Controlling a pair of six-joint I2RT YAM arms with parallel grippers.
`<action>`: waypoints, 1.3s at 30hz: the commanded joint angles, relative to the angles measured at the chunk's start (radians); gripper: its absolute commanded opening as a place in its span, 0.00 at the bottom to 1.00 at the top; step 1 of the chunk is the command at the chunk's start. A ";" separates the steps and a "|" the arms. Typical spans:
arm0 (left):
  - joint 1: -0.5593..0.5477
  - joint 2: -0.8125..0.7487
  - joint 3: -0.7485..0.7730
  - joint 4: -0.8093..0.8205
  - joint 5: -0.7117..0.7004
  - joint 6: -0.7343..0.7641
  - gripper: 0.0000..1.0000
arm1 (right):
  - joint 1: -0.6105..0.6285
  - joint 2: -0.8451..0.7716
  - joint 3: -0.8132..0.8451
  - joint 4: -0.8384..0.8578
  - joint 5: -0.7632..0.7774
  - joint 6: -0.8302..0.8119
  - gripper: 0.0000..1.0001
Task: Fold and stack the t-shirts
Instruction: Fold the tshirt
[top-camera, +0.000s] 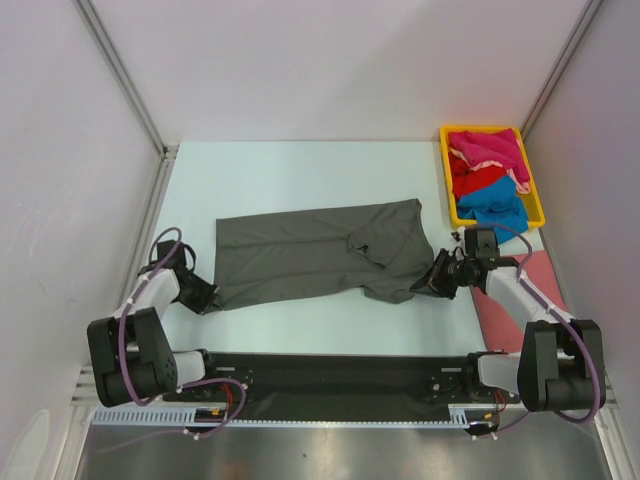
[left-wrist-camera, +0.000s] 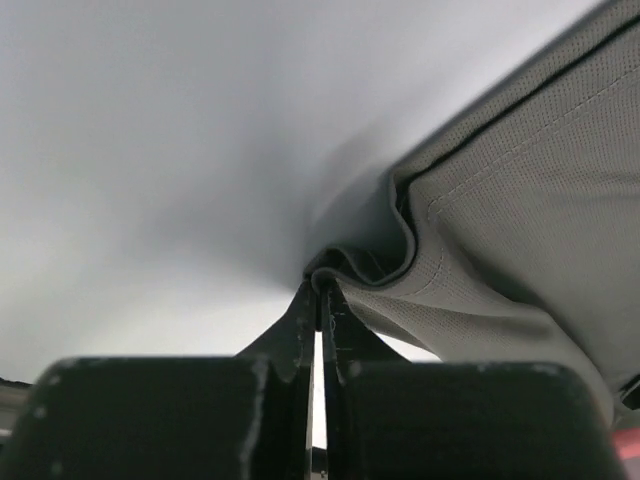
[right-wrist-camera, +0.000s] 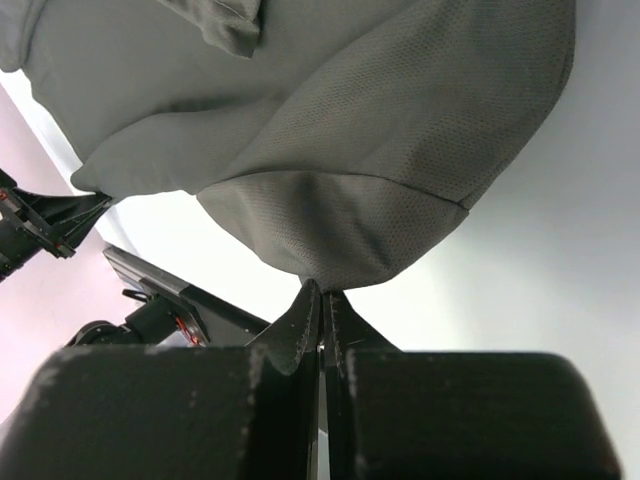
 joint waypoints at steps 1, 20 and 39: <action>0.025 0.018 -0.039 -0.001 -0.013 -0.024 0.00 | -0.003 0.010 0.064 -0.076 0.012 -0.033 0.00; 0.059 -0.176 -0.066 -0.215 -0.044 -0.124 0.00 | -0.007 0.062 0.216 -0.341 0.098 -0.096 0.00; -0.006 0.155 0.360 -0.202 -0.056 -0.019 0.00 | -0.009 0.456 0.647 -0.274 0.094 -0.163 0.00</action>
